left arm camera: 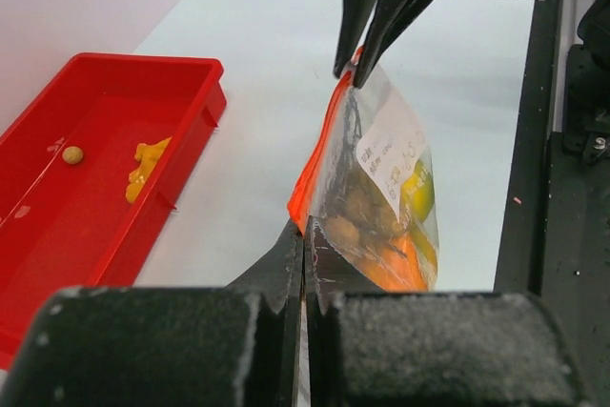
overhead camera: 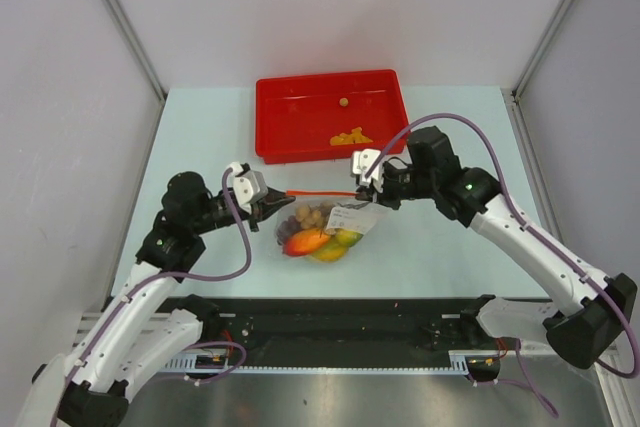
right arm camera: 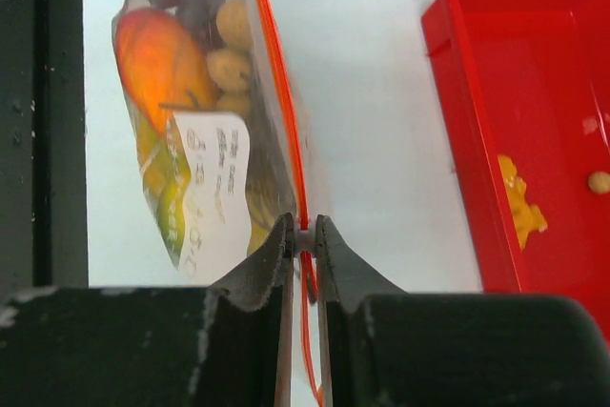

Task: Place the food in the zip-top bag and seal the zipper
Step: Zip the zipper food storage bag at the center of the board, then place the zipper food storage bag at the center of the board.

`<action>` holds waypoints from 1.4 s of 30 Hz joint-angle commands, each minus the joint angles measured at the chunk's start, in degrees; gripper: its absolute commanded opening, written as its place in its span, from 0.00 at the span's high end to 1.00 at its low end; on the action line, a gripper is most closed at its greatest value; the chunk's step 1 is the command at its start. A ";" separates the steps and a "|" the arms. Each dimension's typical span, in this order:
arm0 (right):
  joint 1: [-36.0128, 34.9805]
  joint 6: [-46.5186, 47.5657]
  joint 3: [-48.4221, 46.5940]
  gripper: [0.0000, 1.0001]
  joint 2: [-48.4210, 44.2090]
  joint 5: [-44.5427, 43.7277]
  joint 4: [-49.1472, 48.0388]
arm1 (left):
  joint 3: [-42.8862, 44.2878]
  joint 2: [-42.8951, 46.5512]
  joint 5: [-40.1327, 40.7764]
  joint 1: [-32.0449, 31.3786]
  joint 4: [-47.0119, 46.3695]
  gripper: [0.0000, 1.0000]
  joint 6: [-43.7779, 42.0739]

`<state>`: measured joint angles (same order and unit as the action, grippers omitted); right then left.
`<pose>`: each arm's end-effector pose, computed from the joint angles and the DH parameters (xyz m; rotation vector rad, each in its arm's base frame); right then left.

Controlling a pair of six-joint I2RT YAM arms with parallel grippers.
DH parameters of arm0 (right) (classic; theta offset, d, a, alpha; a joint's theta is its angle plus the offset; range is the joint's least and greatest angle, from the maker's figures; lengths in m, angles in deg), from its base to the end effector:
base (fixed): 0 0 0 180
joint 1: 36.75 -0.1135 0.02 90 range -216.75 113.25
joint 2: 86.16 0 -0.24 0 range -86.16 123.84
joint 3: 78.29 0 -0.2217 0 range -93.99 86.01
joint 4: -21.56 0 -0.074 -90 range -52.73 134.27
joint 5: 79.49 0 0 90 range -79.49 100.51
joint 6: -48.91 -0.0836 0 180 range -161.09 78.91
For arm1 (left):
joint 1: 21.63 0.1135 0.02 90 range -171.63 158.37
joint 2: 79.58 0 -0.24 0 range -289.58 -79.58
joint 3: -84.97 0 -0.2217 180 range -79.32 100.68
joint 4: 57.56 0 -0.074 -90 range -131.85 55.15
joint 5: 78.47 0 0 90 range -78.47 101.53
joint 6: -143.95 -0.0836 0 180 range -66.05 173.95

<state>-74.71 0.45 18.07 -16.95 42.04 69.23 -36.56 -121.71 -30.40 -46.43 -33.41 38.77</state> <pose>0.1868 0.2012 0.3135 -1.5738 1.3962 0.5518 0.1488 -0.1303 0.3184 1.0749 1.3528 -0.7456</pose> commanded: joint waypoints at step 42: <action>9.64 2.58 4.84 1.00 -4.28 -17.38 6.22 | 1.18 -17.34 16.43 -4.13 3.87 1.00 6.74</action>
<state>-68.81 2.35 22.50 -28.43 28.77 89.16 -35.90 -130.34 -22.84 -51.65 -22.96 41.90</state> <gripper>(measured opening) 0.135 0.003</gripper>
